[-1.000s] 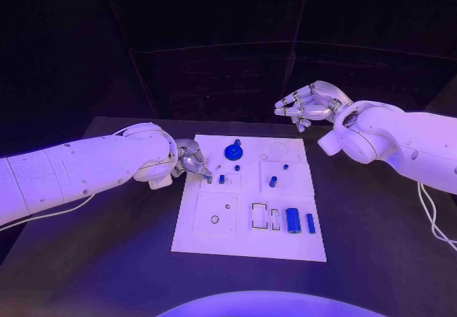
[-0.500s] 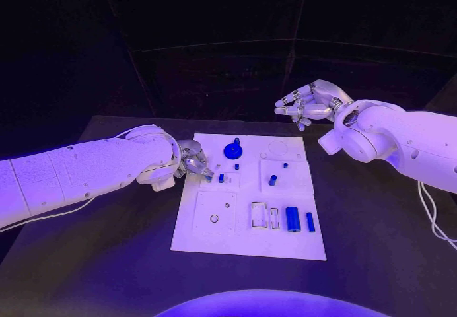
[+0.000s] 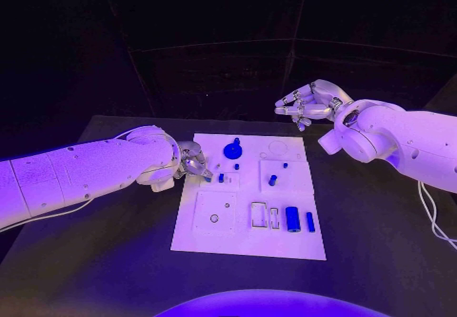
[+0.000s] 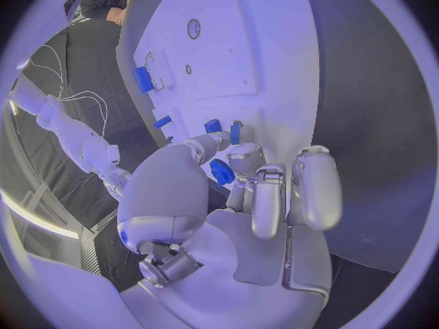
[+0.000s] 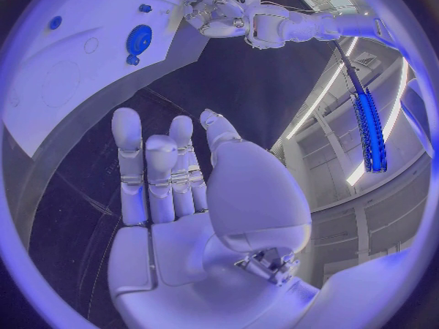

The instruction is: Assemble the parts on the task board

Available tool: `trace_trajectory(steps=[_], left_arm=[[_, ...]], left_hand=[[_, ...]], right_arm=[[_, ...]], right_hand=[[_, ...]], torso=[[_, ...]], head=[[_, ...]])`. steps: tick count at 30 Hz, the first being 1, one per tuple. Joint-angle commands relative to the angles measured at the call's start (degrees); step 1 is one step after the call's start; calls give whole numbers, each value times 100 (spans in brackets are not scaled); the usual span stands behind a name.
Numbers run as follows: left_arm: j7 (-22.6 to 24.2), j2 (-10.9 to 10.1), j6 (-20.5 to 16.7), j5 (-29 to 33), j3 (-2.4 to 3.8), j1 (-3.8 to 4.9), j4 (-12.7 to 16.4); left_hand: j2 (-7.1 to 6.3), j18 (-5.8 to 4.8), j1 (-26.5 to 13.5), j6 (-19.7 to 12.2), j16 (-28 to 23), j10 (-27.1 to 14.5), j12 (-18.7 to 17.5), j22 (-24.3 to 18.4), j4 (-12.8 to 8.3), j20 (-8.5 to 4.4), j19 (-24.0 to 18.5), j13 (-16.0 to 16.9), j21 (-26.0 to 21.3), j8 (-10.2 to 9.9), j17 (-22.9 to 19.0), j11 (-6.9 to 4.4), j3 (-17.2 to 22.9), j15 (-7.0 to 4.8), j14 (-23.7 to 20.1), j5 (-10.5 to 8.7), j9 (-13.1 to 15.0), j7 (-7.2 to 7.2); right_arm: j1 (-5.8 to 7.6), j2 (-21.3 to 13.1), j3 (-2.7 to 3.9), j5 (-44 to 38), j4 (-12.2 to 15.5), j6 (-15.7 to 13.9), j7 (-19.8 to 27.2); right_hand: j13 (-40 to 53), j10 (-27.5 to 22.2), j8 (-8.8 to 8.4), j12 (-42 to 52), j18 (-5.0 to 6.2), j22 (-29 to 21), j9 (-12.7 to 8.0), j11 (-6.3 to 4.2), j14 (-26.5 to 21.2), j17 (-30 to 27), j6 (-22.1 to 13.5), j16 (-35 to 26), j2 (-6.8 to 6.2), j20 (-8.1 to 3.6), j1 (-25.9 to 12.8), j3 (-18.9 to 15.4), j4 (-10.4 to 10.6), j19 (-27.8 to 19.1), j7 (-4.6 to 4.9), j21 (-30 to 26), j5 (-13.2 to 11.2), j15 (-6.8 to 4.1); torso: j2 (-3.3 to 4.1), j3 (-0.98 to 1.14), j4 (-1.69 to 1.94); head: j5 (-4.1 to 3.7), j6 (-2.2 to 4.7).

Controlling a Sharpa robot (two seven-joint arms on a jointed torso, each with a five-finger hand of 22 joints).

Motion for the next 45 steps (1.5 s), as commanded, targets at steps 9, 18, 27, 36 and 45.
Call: trace_trajectory(steps=[9, 18, 27, 36, 45], left_arm=[[-65, -6, 126, -67, -6, -10, 36], [-48, 16, 134, -68, -6, -10, 8], [-97, 73, 247, -67, -6, -9, -47], [-141, 133, 258, -67, -6, -8, -114], [-153, 175, 131, -67, -5, -7, -180]], left_hand=[[15, 26, -76, 60, 18, 76, -39, 24, -864, -28, 41, -15, 29, 45, 1509, -8, 804, -40, 595, 151, 6, -8], [-16, 22, -115, 90, 18, 146, 50, 44, -868, -30, 48, 105, 42, 73, 1509, -16, 742, -41, 595, 190, 7, -21], [-57, 16, -272, 192, 18, 260, 176, 82, -739, -58, 57, 278, 61, 96, 1509, -76, 207, -79, 595, 171, -38, -107], [3, 2, -345, 318, 18, 289, 235, 147, -526, -88, 78, 375, 99, 9, 1509, -103, -467, -110, 595, 167, -163, -149], [80, 6, -382, 394, 18, 266, 222, 129, -314, -90, 69, 375, 74, -74, 1509, -100, -1037, -110, 595, 159, -266, -145]], right_arm=[[10, 2, 3, -6, 0, 35, 31], [10, -2, 3, -6, 3, 26, 31], [10, -8, 3, -6, 10, 18, 29], [10, -12, 3, -6, 20, 10, 31], [10, -13, 3, -6, 27, 17, 31]], right_hand=[[5, 27, 37, 29, 88, 9, 4, 5, 23, 7, -27, 33, 25, -14, 35, -2, 22, 4, -5, 23, 15, -6], [14, 32, 43, 34, 88, 11, 5, 4, 29, 11, -25, 35, 22, -15, 32, -7, 29, 6, -5, 25, 42, -7], [9, 31, 43, 27, 89, 8, 5, 5, 29, 9, -25, 32, 21, -15, 29, -9, 32, 4, -5, 22, 43, -7], [9, 31, 43, 27, 89, 8, 5, 5, 29, 9, -25, 32, 21, -15, 29, -9, 32, 4, -5, 22, 43, -7], [4, 30, 44, 19, 89, 3, 4, 5, 27, 1, -26, 24, 19, -15, 24, -12, 36, 1, -5, 19, 44, -7]], torso=[[0, 0, -1], [0, 4, -2], [0, 6, -1], [0, 1, -3], [0, 1, 0]], head=[[6, -13], [5, -19], [-1, -32], [-6, -47], [-13, -50]])
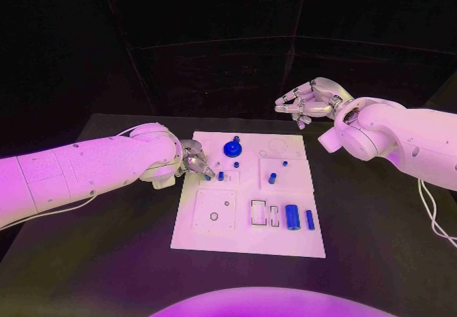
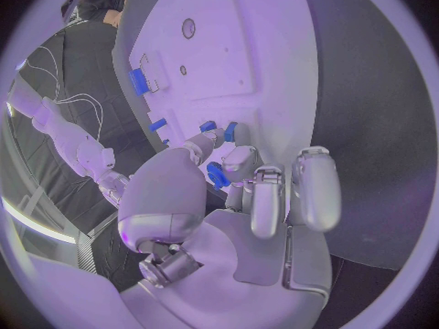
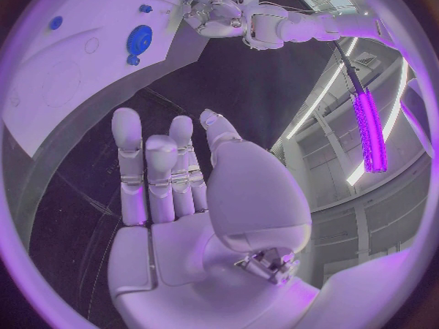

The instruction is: Assemble the parts on the task board

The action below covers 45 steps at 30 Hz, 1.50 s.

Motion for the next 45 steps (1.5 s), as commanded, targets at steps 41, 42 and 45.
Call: trace_trajectory(steps=[41, 42, 45], left_arm=[[620, -225, -955, 632, 11, 32, 43], [732, -241, -1002, 743, 11, 35, 44], [1007, -273, -1090, 937, 12, 41, 55]], left_hand=[[226, 257, 525, -611, -693, -1554, -2330, -1262, 1453, 192, -411, -2376, -1158, -602, 505, 406, -2652, 275, 313, -1452, -561, 436], [222, 284, 617, -646, -789, -1562, -2422, -1393, 1483, 223, -452, -2472, -1281, -630, 388, 432, -2724, 285, 287, -1454, -603, 467], [242, 394, 830, -791, -1199, -1713, -2630, -1982, 1493, 278, -675, -2658, -1824, -723, -109, 521, -2818, 341, 133, -1445, -701, 542]], right_arm=[[11, 21, 4, -3, -20, 19, 38], [11, 23, 3, -3, -22, 20, 38], [11, 23, 3, -3, -24, 20, 36]], right_hand=[[-33, 17, 19, -35, 96, -40, 3, 13, 14, -44, -39, -26, 21, -12, -57, -53, 105, -22, -1, -9, 28, -1], [-33, 17, 19, -35, 96, -40, 3, 13, 14, -44, -39, -26, 21, -12, -57, -53, 105, -22, -1, -9, 28, -1], [-33, 17, 19, -35, 96, -40, 3, 13, 14, -44, -39, -26, 21, -12, -57, -53, 105, -22, -1, -9, 28, -1]], torso=[[-6, -6, 3], [-4, -4, 3], [-1, -3, 5]], head=[[-18, 29], [-17, 31], [-29, 33]])
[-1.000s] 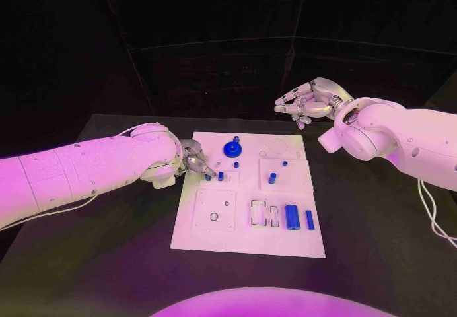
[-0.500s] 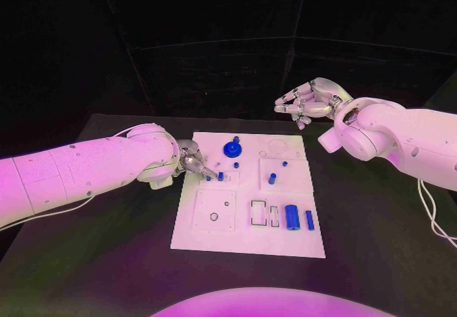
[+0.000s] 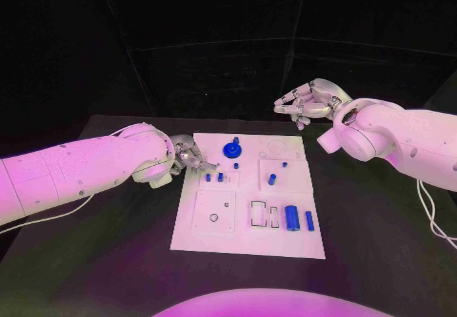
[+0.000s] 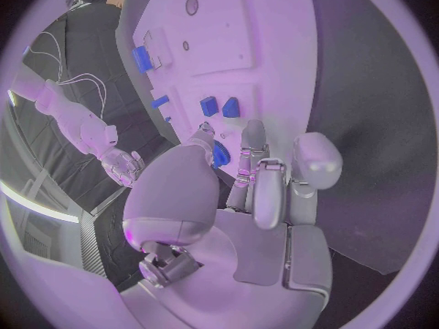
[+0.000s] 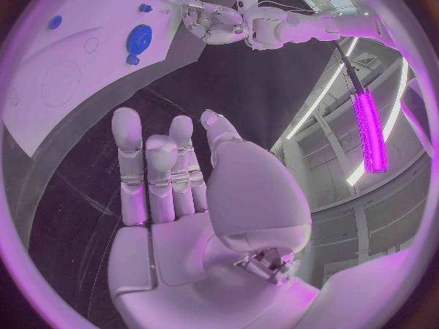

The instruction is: Assemble the parts on the task board

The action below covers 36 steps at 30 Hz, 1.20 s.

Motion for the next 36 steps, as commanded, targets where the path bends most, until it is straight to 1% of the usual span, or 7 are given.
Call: trace_trajectory(steps=[1, 4, 9, 17, 24, 27, 36], left_arm=[[786, -33, -398, 558, 5, 16, 24], [1392, -30, -499, 701, 4, 21, 18], [2601, 120, -816, 526, 2, 27, -85], [3605, 533, -941, -1039, 0, 26, -428], [3545, 839, -765, -2051, 2, 22, -715], [3421, 975, -629, -2375, 3, 17, -850], [3174, 1341, -287, -3048, 8, -14, -1221]], left_hand=[[32, 166, 199, -114, -393, -144, -191, -568, 16, 60, -218, -186, -534, -73, -260, 53, -105, 91, 81, 27, -97, 74], [123, 372, 523, -229, -1172, -329, -343, -1719, -46, 120, -705, -356, -1641, -161, -1129, 138, -130, 163, -283, 42, -220, 145], [329, 421, 1647, -320, -2287, -913, -651, -2248, -612, 220, -1071, -652, -2296, -344, -2331, 276, 282, 280, -1009, -15, -424, 272], [-27, 443, 2278, 124, -3135, -1018, -1486, -2471, -1206, 291, -1180, -1659, -2638, -1059, -3395, 388, 870, 378, -1592, -65, -971, 310], [-176, 443, 2110, 374, -1651, -711, -1612, -2357, -1327, 222, -677, -2013, -2370, -1413, -2008, 281, 1068, 271, -577, -124, -1197, 199], [-245, 323, 1976, 447, -1034, -721, -1706, -1688, -1346, 193, -254, -2158, -1687, -1560, -1372, 274, 1113, 252, -222, -139, -1255, 185], [-303, 113, 1822, 678, -603, -662, -1918, -459, -1426, 166, 278, -2444, -513, -1770, -1029, 275, 1220, 237, 56, -142, -1256, 165]], right_arm=[[11, 4, 3, -2, 0, 19, 34], [11, 4, 3, -2, -4, 16, 34], [10, 12, 3, -2, -10, 13, 37], [10, 35, 3, -2, -17, 21, 40], [10, 47, 3, -2, -11, 41, 38], [10, 52, 3, -2, -5, 45, 36], [10, 75, 3, -2, -10, 49, 36]], right_hand=[[-9, 17, 19, -35, 96, -6, 3, 13, 14, -5, -39, -26, 21, -12, -57, -7, 27, -22, -1, -9, 29, -1], [-9, 17, 19, -35, 96, -6, 3, 13, 14, -5, -39, -26, 21, -12, -57, -7, 27, -22, -1, -9, 29, -1], [-18, 11, 19, -49, 97, -15, 3, 13, 11, -8, -43, -30, 21, -11, -63, -11, 34, -28, -1, -16, 30, 0], [-17, 11, 19, -48, 98, -16, 2, 13, 11, -8, -43, -30, 22, -11, -64, -11, 35, -29, -1, -17, 30, 0], [-17, 11, 19, -48, 98, -16, 2, 13, 11, -8, -43, -30, 22, -11, -64, -11, 35, -29, -1, -17, 30, 0], [-17, 11, 19, -48, 98, -16, 2, 13, 11, -8, -43, -30, 22, -11, -64, -11, 35, -29, -1, -17, 30, 0], [-11, 12, 20, -42, 96, -7, 3, 12, 11, -5, -44, -28, 25, -11, -61, -11, 36, -26, -1, -12, 34, 0]], torso=[[5, -1, 1], [1, 0, 4], [0, 2, 7], [7, 2, -12], [12, 5, -14], [15, 4, -12], [23, 0, -24]], head=[[-13, 5], [-19, 12], [-26, 26], [-54, 70], [-68, 93], [-75, 91], [-70, 74]])
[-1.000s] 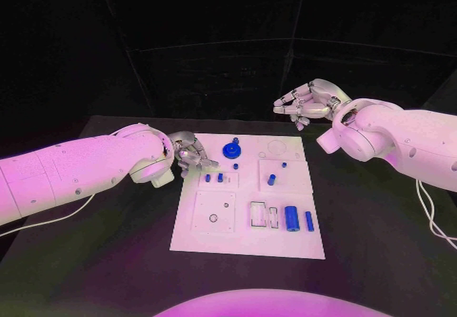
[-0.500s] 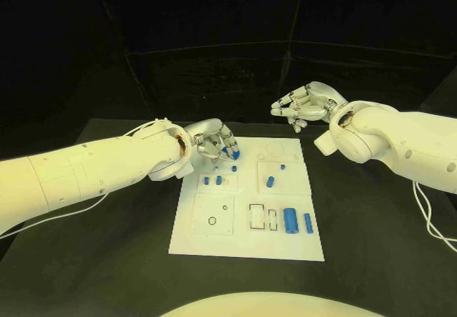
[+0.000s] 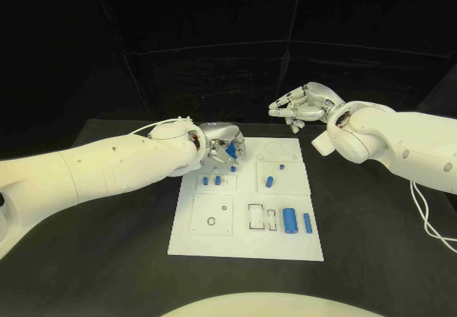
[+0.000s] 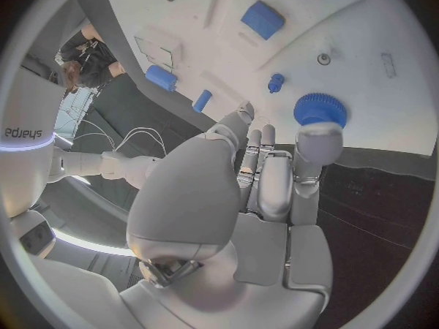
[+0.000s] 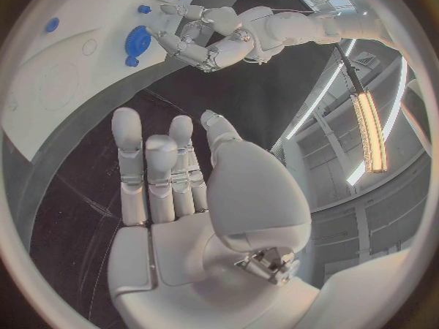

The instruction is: Assemble the parts on the task board

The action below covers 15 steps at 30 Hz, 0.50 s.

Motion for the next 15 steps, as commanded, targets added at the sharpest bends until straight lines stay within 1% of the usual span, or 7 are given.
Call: trace_trajectory(steps=[1, 4, 7, 12, 15], left_arm=[[-122, 67, 319, -624, 7, -3, -92], [-186, 137, 451, -722, 8, -17, -178], [-225, 166, 529, -762, 9, -24, -228], [-278, 206, 638, -799, 9, -38, -323], [-291, 227, 678, -808, 9, -49, -368]], left_hand=[[-11, -74, -72, 58, 37, 65, -47, 109, 2, 5, 57, -45, 102, -34, -20, 2, 41, -18, 95, -32, 2, -9], [-43, -91, -122, 92, 46, 65, -95, 212, -5, 2, 93, -95, 196, -70, -39, 5, 29, -19, 114, -49, 2, -7], [-45, -94, -128, 111, 42, 58, -124, 233, -17, 1, 100, -123, 215, -89, -60, 6, 32, -19, 118, -54, 2, -12], [-40, -101, -127, 126, 45, 43, -152, 266, -30, 2, 106, -148, 242, -106, -67, 10, 39, -17, 122, -57, 2, -12], [-31, -105, -125, 146, 45, 46, -165, 289, -38, 2, 110, -162, 261, -112, -74, 11, 48, -16, 124, -57, 4, -12]], right_arm=[[11, 7, 4, -2, 7, 40, 35], [11, 10, 4, -2, 7, 41, 35], [11, 12, 4, -2, 7, 43, 38], [11, 21, 4, -2, 4, 45, 40], [11, 23, 4, -2, 3, 44, 41]], right_hand=[[0, 12, 20, -16, 96, 1, 2, 12, 11, -6, -44, -28, 1, -11, -37, -11, 38, -26, -1, -12, 34, 1], [0, 12, 20, -16, 96, 1, 2, 12, 11, -6, -44, -28, 1, -11, -37, -11, 38, -26, -1, -12, 34, 1], [0, 12, 20, -16, 96, 1, 2, 12, 11, -6, -44, -28, 1, -11, -37, -11, 38, -26, -1, -12, 34, 1], [0, 12, 20, -16, 96, 1, 2, 12, 11, -6, -44, -28, 1, -11, -37, -11, 38, -26, -1, -12, 34, 1], [0, 12, 20, -16, 96, 1, 2, 12, 11, -6, -44, -28, 1, -11, -37, -11, 38, -26, -1, -12, 34, 1]], torso=[[-1, -4, 4], [-5, 0, 11], [-5, -3, 17], [-5, -5, 6], [-5, -3, 7]], head=[[1, -6], [-4, -18], [-16, -22], [-18, -30], [-22, -36]])
